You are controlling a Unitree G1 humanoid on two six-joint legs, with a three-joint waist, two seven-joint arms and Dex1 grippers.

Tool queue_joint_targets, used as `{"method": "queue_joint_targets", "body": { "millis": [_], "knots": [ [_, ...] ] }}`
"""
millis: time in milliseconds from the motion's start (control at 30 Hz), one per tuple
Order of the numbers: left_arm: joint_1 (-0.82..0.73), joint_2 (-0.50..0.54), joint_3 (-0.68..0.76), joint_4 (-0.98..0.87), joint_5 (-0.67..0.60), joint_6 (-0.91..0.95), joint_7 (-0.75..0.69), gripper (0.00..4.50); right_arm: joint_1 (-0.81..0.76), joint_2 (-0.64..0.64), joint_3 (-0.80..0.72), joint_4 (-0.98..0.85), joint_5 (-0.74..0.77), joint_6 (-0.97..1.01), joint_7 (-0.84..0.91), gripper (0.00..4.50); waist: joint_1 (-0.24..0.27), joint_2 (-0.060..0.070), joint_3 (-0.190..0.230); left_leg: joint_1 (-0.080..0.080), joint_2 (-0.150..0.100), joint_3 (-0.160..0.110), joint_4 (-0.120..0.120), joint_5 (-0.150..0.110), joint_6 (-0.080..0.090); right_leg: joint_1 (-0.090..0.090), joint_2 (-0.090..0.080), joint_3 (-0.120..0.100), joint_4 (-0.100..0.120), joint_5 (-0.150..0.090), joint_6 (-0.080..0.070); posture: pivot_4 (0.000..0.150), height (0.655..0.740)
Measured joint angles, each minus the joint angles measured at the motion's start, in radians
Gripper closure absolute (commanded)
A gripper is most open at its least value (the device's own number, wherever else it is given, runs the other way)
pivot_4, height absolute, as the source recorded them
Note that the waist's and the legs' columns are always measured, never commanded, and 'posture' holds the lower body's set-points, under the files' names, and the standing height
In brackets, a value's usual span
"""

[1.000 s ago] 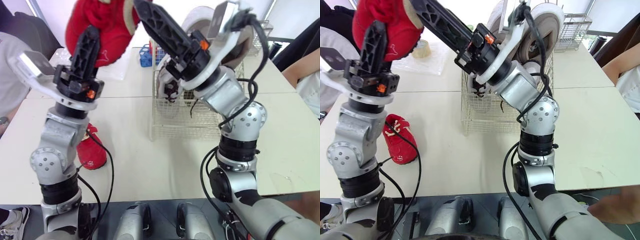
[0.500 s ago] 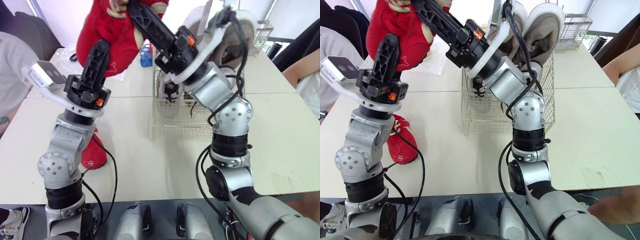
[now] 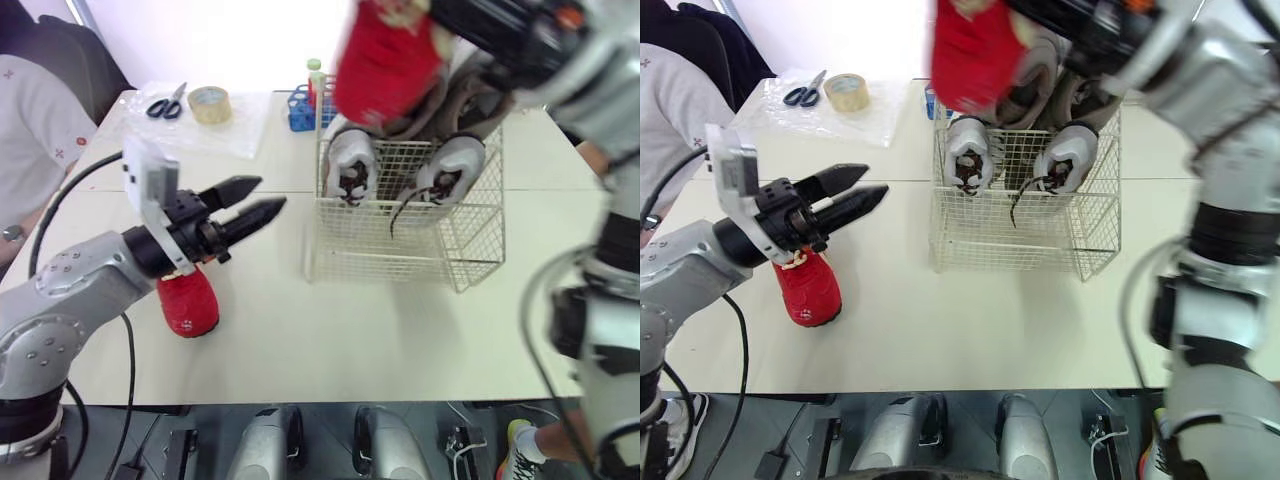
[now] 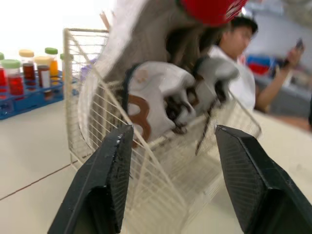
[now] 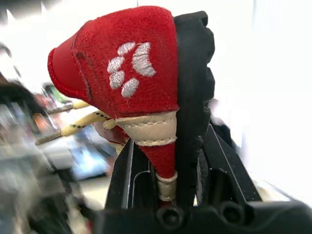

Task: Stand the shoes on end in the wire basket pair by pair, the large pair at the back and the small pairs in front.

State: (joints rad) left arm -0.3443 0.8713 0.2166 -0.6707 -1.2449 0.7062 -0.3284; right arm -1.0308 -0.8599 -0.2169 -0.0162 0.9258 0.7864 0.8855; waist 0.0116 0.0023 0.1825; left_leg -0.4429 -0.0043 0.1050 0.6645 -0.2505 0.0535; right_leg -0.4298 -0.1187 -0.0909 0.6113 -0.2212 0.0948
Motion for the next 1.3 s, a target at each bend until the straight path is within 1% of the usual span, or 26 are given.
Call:
{"method": "queue_joint_targets", "body": {
  "millis": [67,167,233,367,500,633,733,833,900,1133,1200,1233,1300],
  "knots": [
    [-0.01,-0.036,-0.015,-0.014,-0.003,0.003,-0.006,1.75,0.066,-0.078,-0.001,-0.028,-0.006,0.041,0.049,4.03,-0.007,0.002,0.001,0.001,0.001,0.001,0.0,0.0,0.0,0.0,0.0,0.002,0.0,0.0,0.0,0.15,0.7371],
    [-0.004,-0.118,-0.049,-0.002,-0.001,0.001,0.012,1.75,0.12,-0.111,-0.034,-0.054,0.031,0.111,0.064,4.03,-0.014,0.001,0.001,0.001,0.003,0.0,0.0,0.001,-0.002,0.0,0.0,0.001,0.002,0.0,0.0,0.15,0.7371],
    [0.001,-0.177,-0.053,0.006,0.009,-0.004,0.038,1.75,0.171,-0.145,-0.067,-0.086,0.042,0.146,0.062,4.03,-0.007,0.001,0.001,0.001,0.003,-0.001,0.0,0.002,-0.002,0.0,0.0,0.001,0.003,0.0,0.0,0.15,0.7371],
    [0.05,-0.287,-0.089,0.021,0.053,-0.025,0.084,1.75,0.274,-0.16,-0.123,-0.142,0.063,0.199,0.039,4.03,0.001,0.001,0.001,0.001,0.003,-0.001,0.002,0.002,-0.002,0.0,0.0,0.001,0.002,0.0,0.0,0.15,0.7371],
    [0.079,-0.354,-0.131,0.023,0.088,-0.028,0.092,1.75,0.359,-0.171,-0.14,-0.182,0.061,0.205,0.047,4.03,0.006,0.001,0.001,0.0,0.002,-0.001,0.003,0.001,-0.001,0.001,-0.001,0.001,0.002,0.0,-0.001,0.15,0.7371],
    [0.08,-0.364,-0.135,0.024,0.102,-0.028,0.082,1.75,0.408,-0.159,-0.151,-0.186,0.059,0.187,0.052,4.03,0.002,0.0,0.0,0.001,0.002,-0.001,0.003,-0.001,0.003,0.001,-0.001,0.001,0.002,-0.001,-0.002,0.15,0.7371],
    [0.078,-0.369,-0.134,0.031,0.102,-0.027,0.073,1.75,0.447,-0.121,-0.151,-0.186,0.036,0.135,0.053,4.03,0.002,0.0,0.0,0.001,0.002,-0.002,0.003,0.001,0.0,0.001,-0.001,0.001,0.002,0.0,-0.002,0.15,0.7371],
    [0.073,-0.367,-0.126,0.044,0.098,-0.021,0.071,1.75,0.502,-0.056,-0.132,-0.169,-0.041,0.023,0.056,4.03,0.002,0.0,0.0,0.001,0.002,-0.001,0.004,0.001,0.0,0.002,0.0,0.001,0.002,0.0,-0.001,0.15,0.7371],
    [0.071,-0.359,-0.118,0.046,0.093,-0.017,0.071,1.75,0.527,-0.035,-0.11,-0.161,-0.078,-0.027,0.067,4.03,0.003,0.0,0.0,0.001,0.001,-0.001,0.004,0.001,0.0,0.002,0.0,0.0,0.002,0.0,0.0,0.15,0.7371],
    [0.063,-0.328,-0.1,0.049,0.056,0.005,0.071,1.75,0.607,-0.025,-0.065,-0.139,-0.182,-0.166,0.129,4.03,0.004,0.0,0.0,0.001,0.001,-0.001,0.004,0.001,0.0,0.003,0.001,0.0,0.002,0.001,0.001,0.15,0.7371],
    [0.063,-0.325,-0.099,0.049,0.054,0.008,0.071,1.69,0.614,-0.025,-0.061,-0.126,-0.201,-0.195,0.147,3.06,0.005,0.0,0.0,0.001,0.001,-0.002,0.004,0.001,0.0,0.003,0.001,0.0,0.003,0.001,0.001,0.15,0.7371],
    [0.063,-0.324,-0.098,0.049,0.054,0.009,0.071,1.69,0.615,-0.025,-0.061,-0.12,-0.204,-0.196,0.152,2.77,0.005,0.0,0.0,0.001,0.001,-0.002,0.004,0.001,0.0,0.003,0.001,0.0,0.003,0.001,0.001,0.15,0.7371],
    [0.064,-0.324,-0.089,0.051,0.054,0.009,0.071,1.69,0.62,-0.025,-0.06,-0.094,-0.212,-0.195,0.162,1.78,0.004,0.0,0.0,0.001,0.001,-0.001,0.005,0.001,0.0,0.003,0.001,0.0,0.003,0.001,0.001,0.15,0.7371]
  ]
}}
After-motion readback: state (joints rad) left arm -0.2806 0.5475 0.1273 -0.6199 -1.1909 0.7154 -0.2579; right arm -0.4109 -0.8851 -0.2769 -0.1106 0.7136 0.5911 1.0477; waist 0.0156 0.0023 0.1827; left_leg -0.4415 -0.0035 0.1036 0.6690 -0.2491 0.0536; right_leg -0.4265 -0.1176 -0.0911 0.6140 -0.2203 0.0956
